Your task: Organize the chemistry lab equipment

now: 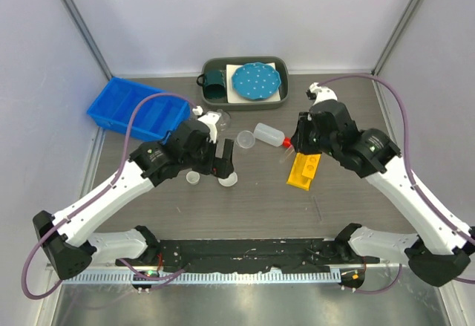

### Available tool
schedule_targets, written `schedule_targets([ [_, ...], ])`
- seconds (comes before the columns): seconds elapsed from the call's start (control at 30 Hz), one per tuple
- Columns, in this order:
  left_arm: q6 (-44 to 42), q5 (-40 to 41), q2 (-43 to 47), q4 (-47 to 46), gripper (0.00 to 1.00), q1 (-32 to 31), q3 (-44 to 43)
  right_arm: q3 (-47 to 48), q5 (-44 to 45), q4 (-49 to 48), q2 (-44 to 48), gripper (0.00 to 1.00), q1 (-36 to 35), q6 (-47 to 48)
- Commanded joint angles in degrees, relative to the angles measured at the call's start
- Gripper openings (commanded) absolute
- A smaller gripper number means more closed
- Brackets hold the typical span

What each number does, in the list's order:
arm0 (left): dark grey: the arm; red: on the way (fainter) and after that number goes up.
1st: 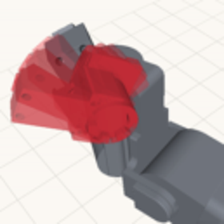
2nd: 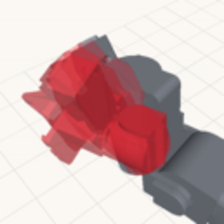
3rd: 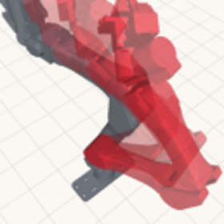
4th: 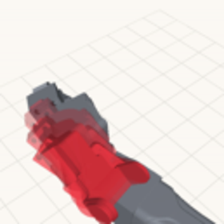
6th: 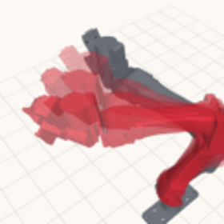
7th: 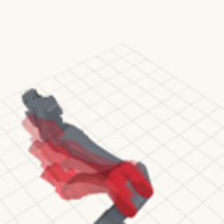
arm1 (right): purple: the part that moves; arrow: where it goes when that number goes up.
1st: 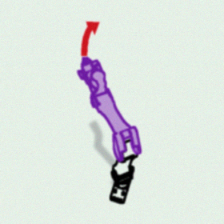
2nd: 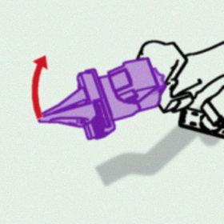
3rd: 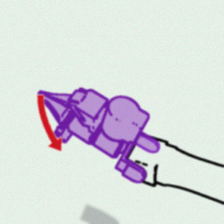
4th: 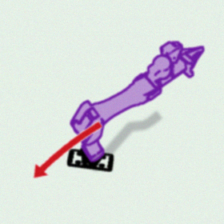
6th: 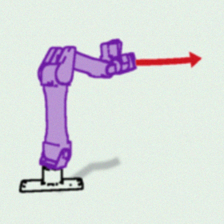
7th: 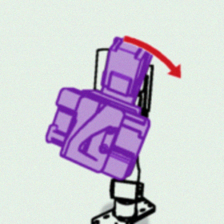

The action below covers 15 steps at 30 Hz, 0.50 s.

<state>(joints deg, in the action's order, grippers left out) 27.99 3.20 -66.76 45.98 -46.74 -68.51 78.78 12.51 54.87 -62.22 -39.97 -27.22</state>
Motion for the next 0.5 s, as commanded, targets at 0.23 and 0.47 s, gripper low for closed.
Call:
schedule_targets([
  [0.23, -1.00, 2.25, 3.74, 0.78, 1.00, 0.16, 3.47, 2.08, 4.80, -5.56, -8.62, 0.15, 19.65, 6.74],
  [0.47, -2.41, 2.60, 3.04, 1.04, 1.00, 0.16, 3.74, 4.01, 7.61, -8.20, -14.77, 0.15, 22.03, 7.27],
])
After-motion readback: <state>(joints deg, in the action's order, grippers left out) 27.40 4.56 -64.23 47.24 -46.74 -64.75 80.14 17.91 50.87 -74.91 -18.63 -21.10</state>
